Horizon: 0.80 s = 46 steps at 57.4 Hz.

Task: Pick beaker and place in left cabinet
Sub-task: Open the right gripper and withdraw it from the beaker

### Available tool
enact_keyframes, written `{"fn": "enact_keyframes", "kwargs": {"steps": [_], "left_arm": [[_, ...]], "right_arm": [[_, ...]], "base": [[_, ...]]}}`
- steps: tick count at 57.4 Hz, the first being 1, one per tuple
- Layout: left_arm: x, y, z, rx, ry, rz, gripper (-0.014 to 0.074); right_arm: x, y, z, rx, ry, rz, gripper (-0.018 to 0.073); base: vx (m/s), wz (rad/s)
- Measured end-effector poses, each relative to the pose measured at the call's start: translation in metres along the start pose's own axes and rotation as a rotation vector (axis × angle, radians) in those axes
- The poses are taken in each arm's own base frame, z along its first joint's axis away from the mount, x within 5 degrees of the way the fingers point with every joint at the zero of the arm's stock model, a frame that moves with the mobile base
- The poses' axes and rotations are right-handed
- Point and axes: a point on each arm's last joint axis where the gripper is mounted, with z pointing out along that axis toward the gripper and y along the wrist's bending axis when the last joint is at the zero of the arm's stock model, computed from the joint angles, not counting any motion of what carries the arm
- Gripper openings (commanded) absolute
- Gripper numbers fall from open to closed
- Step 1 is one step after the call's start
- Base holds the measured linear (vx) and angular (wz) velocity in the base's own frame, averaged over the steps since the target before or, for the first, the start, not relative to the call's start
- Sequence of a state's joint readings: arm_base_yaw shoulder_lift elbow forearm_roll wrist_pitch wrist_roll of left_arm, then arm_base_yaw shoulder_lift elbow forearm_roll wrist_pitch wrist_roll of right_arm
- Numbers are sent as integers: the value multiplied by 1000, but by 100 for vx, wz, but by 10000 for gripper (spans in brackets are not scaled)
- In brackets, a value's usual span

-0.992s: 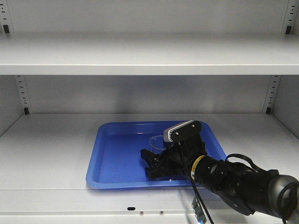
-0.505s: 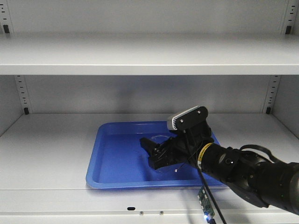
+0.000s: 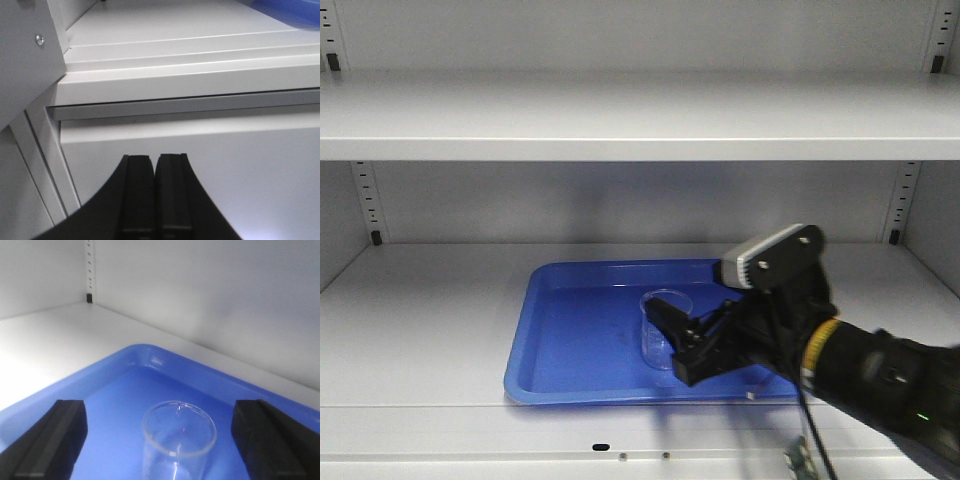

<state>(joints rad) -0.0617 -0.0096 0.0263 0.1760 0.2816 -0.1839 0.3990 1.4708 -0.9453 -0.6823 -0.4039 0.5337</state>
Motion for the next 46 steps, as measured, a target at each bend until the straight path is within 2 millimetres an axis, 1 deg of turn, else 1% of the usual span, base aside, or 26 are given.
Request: {"fn": "enact_keyframes", "kwargs": {"steps": [7,20,25,35,42,46], "left_arm": [[0,0,0,0,0,0,4],[0,0,0,0,0,0,4],[0,0,0,0,0,0,4],[0,0,0,0,0,0,4],[0,0,0,0,0,0,4],[0,0,0,0,0,0,4]], "right_arm": [[-13,5,-35,31,-22,-15,626],[-18,8,-77,99,-13,-31,619],[-17,2,-95,161,-2,-5,616],[-13,-15,-126,304,8,52,610],[-16,-23,-142,385,19,53,593],[-16,-27,-151,440,53,60,580]], "base": [[0,0],[0,0],[0,0],[0,0],[0,0],[0,0]]}}
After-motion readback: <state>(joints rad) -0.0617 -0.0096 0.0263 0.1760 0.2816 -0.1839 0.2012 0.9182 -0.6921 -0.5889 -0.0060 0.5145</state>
